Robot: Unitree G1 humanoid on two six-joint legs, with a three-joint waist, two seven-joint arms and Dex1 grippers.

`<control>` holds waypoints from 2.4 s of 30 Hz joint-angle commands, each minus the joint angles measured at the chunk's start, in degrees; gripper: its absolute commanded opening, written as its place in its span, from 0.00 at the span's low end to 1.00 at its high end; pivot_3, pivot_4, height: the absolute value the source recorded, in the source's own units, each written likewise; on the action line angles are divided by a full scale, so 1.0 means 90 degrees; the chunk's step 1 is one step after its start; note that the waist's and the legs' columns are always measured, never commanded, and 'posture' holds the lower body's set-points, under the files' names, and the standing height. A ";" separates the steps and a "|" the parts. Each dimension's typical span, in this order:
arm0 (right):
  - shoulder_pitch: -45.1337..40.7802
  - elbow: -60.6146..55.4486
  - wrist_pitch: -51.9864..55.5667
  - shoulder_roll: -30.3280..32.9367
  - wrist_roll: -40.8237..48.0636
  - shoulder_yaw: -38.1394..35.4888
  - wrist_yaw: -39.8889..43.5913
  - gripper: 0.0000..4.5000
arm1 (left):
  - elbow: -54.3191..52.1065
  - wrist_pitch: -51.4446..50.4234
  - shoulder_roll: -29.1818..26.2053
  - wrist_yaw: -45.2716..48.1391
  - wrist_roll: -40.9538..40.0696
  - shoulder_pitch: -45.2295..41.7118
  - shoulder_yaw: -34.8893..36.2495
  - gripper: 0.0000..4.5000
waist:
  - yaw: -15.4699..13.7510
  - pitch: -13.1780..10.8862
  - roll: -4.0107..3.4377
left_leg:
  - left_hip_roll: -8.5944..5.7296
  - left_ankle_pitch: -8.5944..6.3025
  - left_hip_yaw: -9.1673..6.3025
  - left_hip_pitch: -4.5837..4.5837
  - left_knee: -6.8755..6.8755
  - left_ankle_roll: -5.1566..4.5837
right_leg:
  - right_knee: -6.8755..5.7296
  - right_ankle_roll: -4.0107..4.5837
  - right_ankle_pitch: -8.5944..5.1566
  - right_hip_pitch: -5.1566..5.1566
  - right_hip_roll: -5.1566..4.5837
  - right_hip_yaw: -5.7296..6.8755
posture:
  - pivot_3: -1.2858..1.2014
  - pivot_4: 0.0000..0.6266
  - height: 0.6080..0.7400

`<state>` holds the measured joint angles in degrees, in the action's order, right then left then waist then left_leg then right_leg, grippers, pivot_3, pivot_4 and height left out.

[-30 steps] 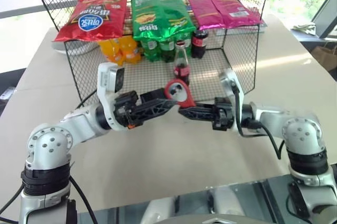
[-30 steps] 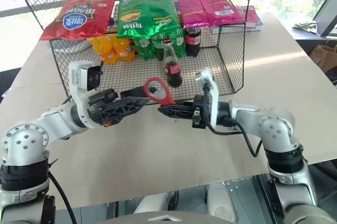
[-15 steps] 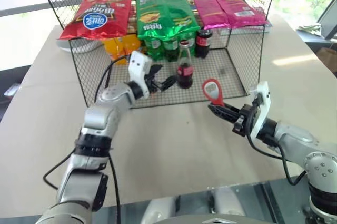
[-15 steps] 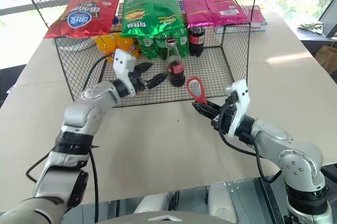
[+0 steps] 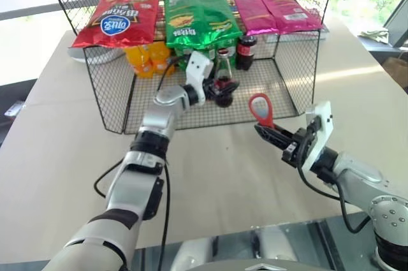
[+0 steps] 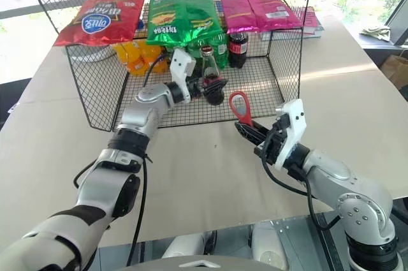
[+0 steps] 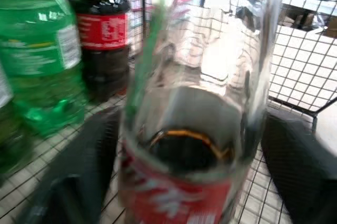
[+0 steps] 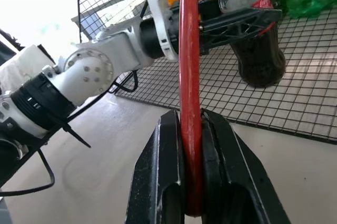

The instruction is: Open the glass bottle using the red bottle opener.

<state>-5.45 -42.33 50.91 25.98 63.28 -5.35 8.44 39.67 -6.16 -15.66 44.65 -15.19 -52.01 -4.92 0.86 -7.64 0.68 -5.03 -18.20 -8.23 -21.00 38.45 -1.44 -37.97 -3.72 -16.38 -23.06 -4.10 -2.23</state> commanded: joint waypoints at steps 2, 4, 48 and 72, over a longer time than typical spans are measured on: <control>0.0041 -0.0347 -0.0200 0.0051 0.0068 -0.0065 -0.0094 0.00 | 0.0050 0.0355 -0.0047 0.0543 0.0054 -0.0066 0.0121 0.58 | 0.0000 0.0000 0.0000 | 0.0000 0.0000 0.0000 0.0001 0.0001 0.0000 | -0.0003 0.0000 0.0000 0.0000 0.0000 0.0000 | 0.52 0.24 1.00; 0.0053 -0.0378 -0.0225 0.0072 0.0064 -0.0073 -0.0123 0.00 | -0.0308 0.0240 -0.0155 0.0886 -0.0088 0.0074 0.0166 0.58 | 0.0001 0.0000 0.0000 | 0.0000 0.0000 0.0000 0.0000 0.0004 0.0000 | -0.0005 0.0000 0.0000 0.0001 0.0000 0.0001 | 0.52 0.24 1.00; -0.1242 0.0598 -0.3242 0.0339 -0.7170 0.2255 0.1070 0.00 | -0.5137 -0.1889 -0.0983 0.1314 -0.1098 0.2491 -0.0123 0.58 | 0.0140 0.0008 0.0001 | -0.0004 0.0001 -0.0007 -0.0043 0.0075 0.0001 | -0.0054 -0.0001 0.0001 -0.0035 0.0003 0.0002 | 0.52 0.24 1.00; -0.0869 0.2566 -0.6530 0.0033 -1.0339 0.3255 0.0566 0.00 | -0.5355 -0.2226 -0.0952 0.1135 -0.1289 0.2442 -0.0040 0.51 | 0.0140 0.0020 0.0005 | -0.0005 0.0001 0.0002 -0.0019 0.0076 0.0001 | -0.0065 -0.0001 0.0000 -0.0025 0.0007 -0.0009 | 0.52 0.24 1.00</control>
<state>-14.72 -21.16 -5.85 26.28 -26.75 20.00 13.00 -5.76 -26.09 -24.93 55.53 -24.96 -28.92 -6.47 2.13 -7.46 0.72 -5.07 -18.20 -8.20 -21.14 39.14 -1.43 -38.55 -3.73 -16.38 -23.25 -4.03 -2.32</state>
